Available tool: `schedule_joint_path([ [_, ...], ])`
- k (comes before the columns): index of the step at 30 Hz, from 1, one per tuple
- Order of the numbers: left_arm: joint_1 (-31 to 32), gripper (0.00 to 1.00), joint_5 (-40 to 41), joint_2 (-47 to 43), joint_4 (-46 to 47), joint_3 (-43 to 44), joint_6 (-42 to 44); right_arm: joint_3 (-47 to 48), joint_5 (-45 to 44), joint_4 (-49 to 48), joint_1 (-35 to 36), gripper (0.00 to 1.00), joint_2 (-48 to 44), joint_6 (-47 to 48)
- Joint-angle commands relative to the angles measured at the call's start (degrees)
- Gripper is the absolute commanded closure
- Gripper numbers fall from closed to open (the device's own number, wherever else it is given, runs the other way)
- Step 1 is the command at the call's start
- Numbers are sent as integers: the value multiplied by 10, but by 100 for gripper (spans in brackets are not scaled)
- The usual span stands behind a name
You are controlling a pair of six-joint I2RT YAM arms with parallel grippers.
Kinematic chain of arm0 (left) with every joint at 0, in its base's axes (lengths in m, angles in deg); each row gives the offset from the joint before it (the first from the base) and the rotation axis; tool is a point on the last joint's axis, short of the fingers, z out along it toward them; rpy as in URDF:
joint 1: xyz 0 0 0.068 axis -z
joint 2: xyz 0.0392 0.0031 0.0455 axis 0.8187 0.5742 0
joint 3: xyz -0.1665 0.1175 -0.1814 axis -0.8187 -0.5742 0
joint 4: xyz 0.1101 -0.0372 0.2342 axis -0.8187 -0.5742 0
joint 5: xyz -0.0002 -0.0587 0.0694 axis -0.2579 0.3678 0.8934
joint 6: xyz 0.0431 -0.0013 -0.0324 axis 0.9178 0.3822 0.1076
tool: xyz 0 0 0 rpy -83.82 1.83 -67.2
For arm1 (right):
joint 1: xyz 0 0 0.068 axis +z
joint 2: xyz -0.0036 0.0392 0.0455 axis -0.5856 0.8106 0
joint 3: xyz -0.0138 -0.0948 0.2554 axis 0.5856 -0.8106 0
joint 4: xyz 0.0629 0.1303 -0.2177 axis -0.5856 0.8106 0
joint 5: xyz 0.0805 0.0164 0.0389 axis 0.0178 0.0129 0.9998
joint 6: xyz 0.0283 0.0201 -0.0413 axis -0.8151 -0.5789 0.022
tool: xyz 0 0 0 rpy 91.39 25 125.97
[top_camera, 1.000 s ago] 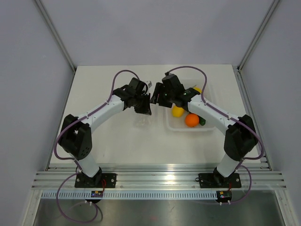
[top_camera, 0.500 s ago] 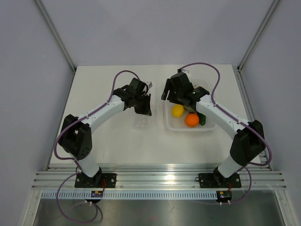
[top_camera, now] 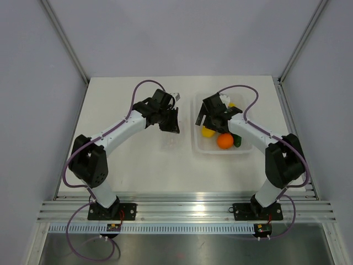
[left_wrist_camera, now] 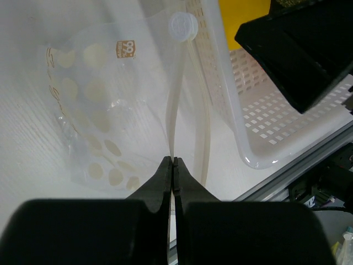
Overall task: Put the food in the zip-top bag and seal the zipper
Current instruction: Open the zipper of the food storage bag at the center of the board, then pick up the fake fruit from the bin.
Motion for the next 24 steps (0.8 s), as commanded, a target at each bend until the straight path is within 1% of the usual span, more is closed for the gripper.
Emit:
schedule_joint_path([
  [1, 3, 100, 0, -11, 9, 23, 1, -8, -59, -13, 0, 9, 16, -27],
  [7, 3, 100, -3, -10, 8, 24, 2, -25, -91, -35, 0, 8, 30, -58],
  [12, 3, 100, -6, -9, 7, 26, 2, -18, -95, -48, -3, 9, 53, -64],
  [18, 4, 100, -10, -6, 6, 30, -1, -32, -86, -86, -11, 11, 72, -70],
  [19, 5, 100, -12, -6, 6, 31, -1, -35, -84, -91, -14, 12, 73, -70],
  [22, 7, 100, -11, -6, 5, 33, -1, -47, -87, -105, -13, 24, 63, -66],
  [23, 7, 100, -12, -5, 5, 34, -2, -50, -86, -111, -12, 33, 58, -62],
  [24, 9, 100, -12, -4, 4, 37, -2, -55, -83, -116, -13, 37, 51, -59],
])
